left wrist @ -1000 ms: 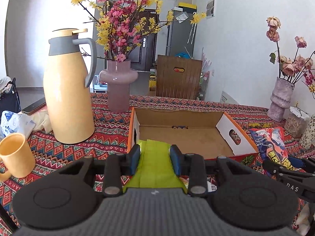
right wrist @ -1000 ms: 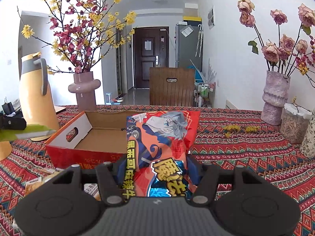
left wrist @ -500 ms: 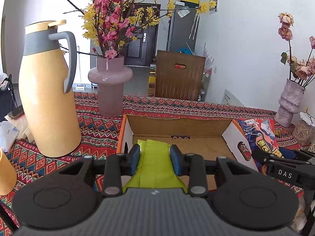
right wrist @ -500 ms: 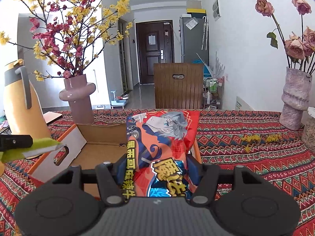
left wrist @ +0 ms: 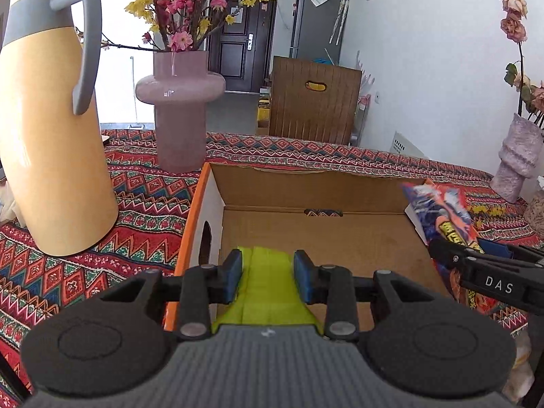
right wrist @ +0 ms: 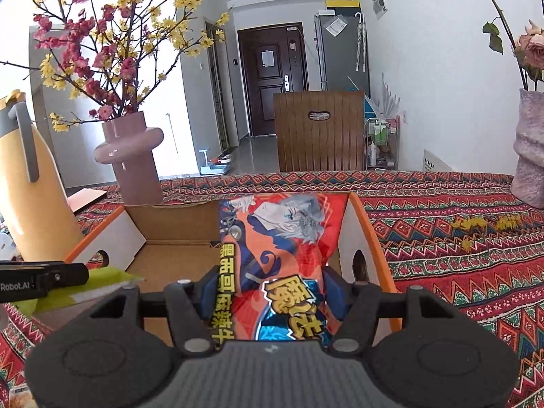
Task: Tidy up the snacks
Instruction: 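Open both tools to drop the green bar and chip bag into the box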
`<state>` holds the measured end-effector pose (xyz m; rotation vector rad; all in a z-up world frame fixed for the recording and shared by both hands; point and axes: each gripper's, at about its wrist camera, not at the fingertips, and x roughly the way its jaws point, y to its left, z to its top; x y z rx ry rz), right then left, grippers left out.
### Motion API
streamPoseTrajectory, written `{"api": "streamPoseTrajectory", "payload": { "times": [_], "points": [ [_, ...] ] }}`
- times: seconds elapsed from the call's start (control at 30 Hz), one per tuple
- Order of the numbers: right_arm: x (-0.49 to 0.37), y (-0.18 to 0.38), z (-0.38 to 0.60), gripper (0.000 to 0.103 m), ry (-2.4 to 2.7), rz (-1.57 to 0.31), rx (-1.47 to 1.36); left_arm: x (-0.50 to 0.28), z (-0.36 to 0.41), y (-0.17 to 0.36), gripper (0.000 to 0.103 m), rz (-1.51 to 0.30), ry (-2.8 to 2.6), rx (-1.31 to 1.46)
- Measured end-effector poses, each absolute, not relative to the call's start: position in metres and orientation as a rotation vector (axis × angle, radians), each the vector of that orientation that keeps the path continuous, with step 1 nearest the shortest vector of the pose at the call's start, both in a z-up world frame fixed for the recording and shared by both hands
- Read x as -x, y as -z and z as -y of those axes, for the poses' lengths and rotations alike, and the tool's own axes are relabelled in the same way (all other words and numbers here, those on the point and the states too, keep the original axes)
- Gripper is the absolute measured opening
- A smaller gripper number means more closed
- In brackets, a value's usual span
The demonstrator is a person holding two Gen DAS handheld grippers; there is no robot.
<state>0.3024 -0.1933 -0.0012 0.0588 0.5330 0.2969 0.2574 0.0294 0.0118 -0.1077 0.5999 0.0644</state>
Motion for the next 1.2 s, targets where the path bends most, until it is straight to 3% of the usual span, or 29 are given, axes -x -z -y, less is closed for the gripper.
{"api": "streamPoseTrajectory", "payload": {
  "times": [0.03, 0.07, 0.1, 0.13, 0.17, 0.2, 0.27, 1.2],
  "points": [
    [-0.303, 0.003, 0.193, 0.073, -0.298, -0.537, -0.057, -0.256, -0.029, -0.012, 0.035, -0.592, -0.067, 0.105],
    [-0.303, 0.004, 0.193, 0.079, -0.297, -0.538, -0.06, -0.254, -0.03, -0.012, 0.044, -0.585, -0.067, 0.104],
    [-0.302, 0.004, 0.194, 0.091, -0.292, -0.532, -0.064, -0.252, -0.03, -0.013, 0.059, -0.574, -0.066, 0.11],
    [-0.301, 0.004, 0.196, 0.098, -0.288, -0.526, -0.07, -0.249, -0.031, -0.014, 0.067, -0.563, -0.066, 0.116],
    [-0.299, 0.003, 0.198, 0.099, -0.286, -0.519, -0.079, -0.247, -0.032, -0.015, 0.083, -0.546, -0.069, 0.12],
    [-0.297, 0.002, 0.201, 0.101, -0.288, -0.514, -0.089, -0.244, -0.032, -0.017, 0.092, -0.528, -0.075, 0.121],
    [-0.294, 0.001, 0.204, 0.103, -0.287, -0.507, -0.103, -0.24, -0.033, -0.02, 0.102, -0.5, -0.075, 0.128],
    [-0.223, -0.039, 0.224, 0.103, -0.262, -0.417, -0.081, -0.187, -0.039, -0.055, 0.103, -0.432, -0.124, 0.13]
  ]
}}
